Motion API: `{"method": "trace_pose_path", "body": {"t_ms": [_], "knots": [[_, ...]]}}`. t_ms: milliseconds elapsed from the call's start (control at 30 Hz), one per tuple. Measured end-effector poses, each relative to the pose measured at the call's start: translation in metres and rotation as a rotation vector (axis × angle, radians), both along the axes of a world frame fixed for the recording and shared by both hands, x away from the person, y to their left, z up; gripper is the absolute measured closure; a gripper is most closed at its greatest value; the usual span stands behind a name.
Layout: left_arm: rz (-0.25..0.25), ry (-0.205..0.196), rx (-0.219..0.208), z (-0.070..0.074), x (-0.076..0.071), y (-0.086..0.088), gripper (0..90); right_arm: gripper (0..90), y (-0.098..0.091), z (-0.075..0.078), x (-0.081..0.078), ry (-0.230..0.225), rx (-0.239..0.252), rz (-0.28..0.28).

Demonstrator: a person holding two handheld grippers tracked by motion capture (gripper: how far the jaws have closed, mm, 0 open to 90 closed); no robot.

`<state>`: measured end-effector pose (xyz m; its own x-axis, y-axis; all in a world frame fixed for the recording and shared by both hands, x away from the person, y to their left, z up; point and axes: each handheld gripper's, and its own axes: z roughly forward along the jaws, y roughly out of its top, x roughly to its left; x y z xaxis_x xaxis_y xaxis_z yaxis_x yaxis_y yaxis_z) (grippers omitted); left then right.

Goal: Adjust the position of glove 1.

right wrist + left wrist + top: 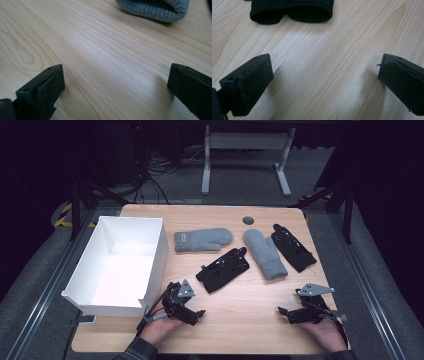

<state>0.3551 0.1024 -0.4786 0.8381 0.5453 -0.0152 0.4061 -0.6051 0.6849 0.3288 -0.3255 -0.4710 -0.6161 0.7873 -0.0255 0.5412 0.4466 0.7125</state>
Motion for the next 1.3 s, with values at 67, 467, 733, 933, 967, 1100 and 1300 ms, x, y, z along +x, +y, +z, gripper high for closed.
{"method": "trace_pose_path", "body": {"t_ms": [67,467,733,933,967,1100,1300], "knots": [[0.003,0.001,-0.005,0.000,0.000,0.000,0.2,1.5,0.000,0.000,-0.001,0.001,0.000,0.001],[0.002,0.002,-0.004,0.000,0.000,-0.001,0.1,21.4,-0.004,0.017,0.002,0.020,-0.001,0.000],[0.002,0.004,-0.004,0.000,0.000,-0.001,0.1,53.7,-0.009,0.038,0.016,-0.027,0.051,0.008],[0.003,0.004,-0.004,0.000,0.000,-0.001,0.1,88.1,-0.010,0.054,0.033,-0.066,0.083,0.021],[0.003,0.004,-0.004,0.000,0.000,-0.001,0.1,89.9,-0.009,0.056,0.038,-0.072,0.094,0.021],[0.003,0.005,-0.004,0.000,0.000,-0.001,0.1,90.0,-0.005,0.060,0.055,-0.065,0.109,0.021],[0.003,0.004,-0.003,0.000,0.000,-0.001,0.2,90.0,0.003,0.063,0.078,-0.062,0.114,0.024]]}}
